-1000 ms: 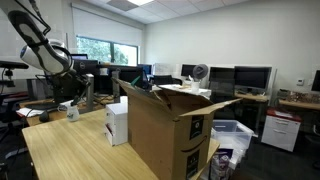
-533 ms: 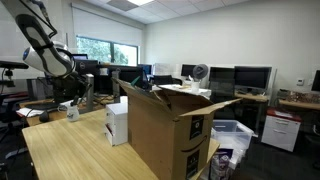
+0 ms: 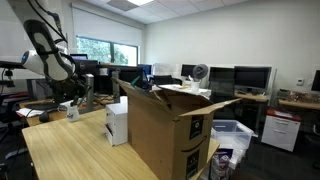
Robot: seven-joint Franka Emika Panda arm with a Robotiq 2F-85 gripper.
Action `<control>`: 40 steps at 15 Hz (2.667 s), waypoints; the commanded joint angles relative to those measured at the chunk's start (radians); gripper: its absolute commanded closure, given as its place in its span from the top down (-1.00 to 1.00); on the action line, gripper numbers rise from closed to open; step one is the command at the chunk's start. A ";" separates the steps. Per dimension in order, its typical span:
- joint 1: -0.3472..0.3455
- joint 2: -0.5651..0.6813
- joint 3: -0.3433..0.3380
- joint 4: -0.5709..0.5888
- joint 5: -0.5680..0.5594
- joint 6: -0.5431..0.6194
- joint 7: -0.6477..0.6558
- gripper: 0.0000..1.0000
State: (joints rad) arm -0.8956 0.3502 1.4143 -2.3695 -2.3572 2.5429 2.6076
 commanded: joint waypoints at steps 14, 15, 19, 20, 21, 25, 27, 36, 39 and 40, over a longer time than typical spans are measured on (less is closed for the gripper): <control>-0.167 0.057 0.202 -0.102 -0.043 -0.009 -0.004 -0.92; -0.161 0.056 0.199 -0.099 -0.041 -0.011 -0.006 -0.92; -0.158 0.051 0.207 -0.093 -0.045 -0.017 -0.007 -0.92; -0.156 0.051 0.208 -0.091 -0.046 -0.016 -0.007 -0.92; -0.153 0.052 0.208 -0.089 -0.047 -0.015 -0.008 -0.92; -0.142 0.053 0.208 -0.077 -0.049 -0.012 -0.012 -0.92; -0.133 0.050 0.211 -0.072 -0.045 -0.016 -0.012 -0.92; -0.067 0.044 0.200 -0.067 -0.053 -0.040 -0.005 -0.92; -0.041 0.040 0.183 -0.058 -0.047 -0.055 -0.010 -0.92; -0.034 0.040 0.175 -0.055 -0.045 -0.057 -0.013 -0.92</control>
State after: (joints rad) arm -0.9553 0.4063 1.6092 -2.4355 -2.3995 2.5050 2.6027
